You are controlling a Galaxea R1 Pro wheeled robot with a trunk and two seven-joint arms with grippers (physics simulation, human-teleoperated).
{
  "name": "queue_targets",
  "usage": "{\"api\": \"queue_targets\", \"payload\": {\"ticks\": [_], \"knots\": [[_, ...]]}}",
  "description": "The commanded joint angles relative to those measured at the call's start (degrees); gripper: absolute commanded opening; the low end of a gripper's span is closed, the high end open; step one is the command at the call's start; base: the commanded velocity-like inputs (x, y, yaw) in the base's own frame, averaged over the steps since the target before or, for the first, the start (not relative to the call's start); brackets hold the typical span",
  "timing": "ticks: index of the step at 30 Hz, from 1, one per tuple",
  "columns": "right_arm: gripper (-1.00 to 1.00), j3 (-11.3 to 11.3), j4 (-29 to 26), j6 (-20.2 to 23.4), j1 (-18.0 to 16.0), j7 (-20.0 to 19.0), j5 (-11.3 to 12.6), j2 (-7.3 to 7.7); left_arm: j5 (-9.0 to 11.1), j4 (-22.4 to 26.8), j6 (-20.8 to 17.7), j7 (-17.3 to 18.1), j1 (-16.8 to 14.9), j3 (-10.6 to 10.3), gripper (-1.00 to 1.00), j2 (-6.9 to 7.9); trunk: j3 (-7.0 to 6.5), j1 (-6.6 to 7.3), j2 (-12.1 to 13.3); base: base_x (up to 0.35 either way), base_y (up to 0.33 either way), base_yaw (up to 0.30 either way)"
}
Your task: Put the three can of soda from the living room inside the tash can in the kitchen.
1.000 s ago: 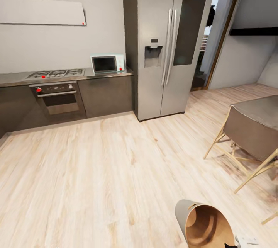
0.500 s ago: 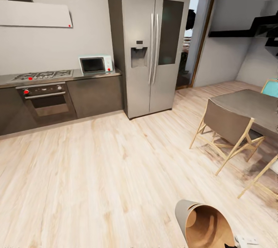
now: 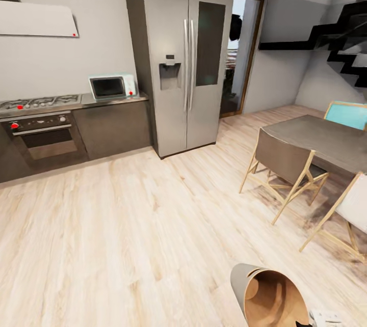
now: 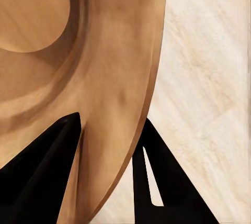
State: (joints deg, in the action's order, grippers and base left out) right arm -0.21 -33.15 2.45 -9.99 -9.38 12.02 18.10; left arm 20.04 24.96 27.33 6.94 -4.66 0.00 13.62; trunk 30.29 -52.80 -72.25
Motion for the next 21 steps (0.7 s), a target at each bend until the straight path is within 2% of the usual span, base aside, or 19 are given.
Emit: {"api": "queue_targets", "payload": {"ticks": [1, 21], "knots": [[-1.00, -0.09, -0.12, 0.00, -0.03, -0.03, 0.19, 0.00, 0.00, 0.00, 0.00, 0.00, 0.00, 0.00, 1.00, 0.00, -0.03, 0.00, 0.00, 0.000, 0.000, -0.236], [-1.00, -0.14, -0.14, -0.03, -0.03, -0.03, 0.20, 0.00, 0.00, -0.09, 0.00, 0.00, 0.00, 0.00, 1.00, 0.00, -0.63, 0.00, 0.00, 0.000, 0.000, -0.238]]}}
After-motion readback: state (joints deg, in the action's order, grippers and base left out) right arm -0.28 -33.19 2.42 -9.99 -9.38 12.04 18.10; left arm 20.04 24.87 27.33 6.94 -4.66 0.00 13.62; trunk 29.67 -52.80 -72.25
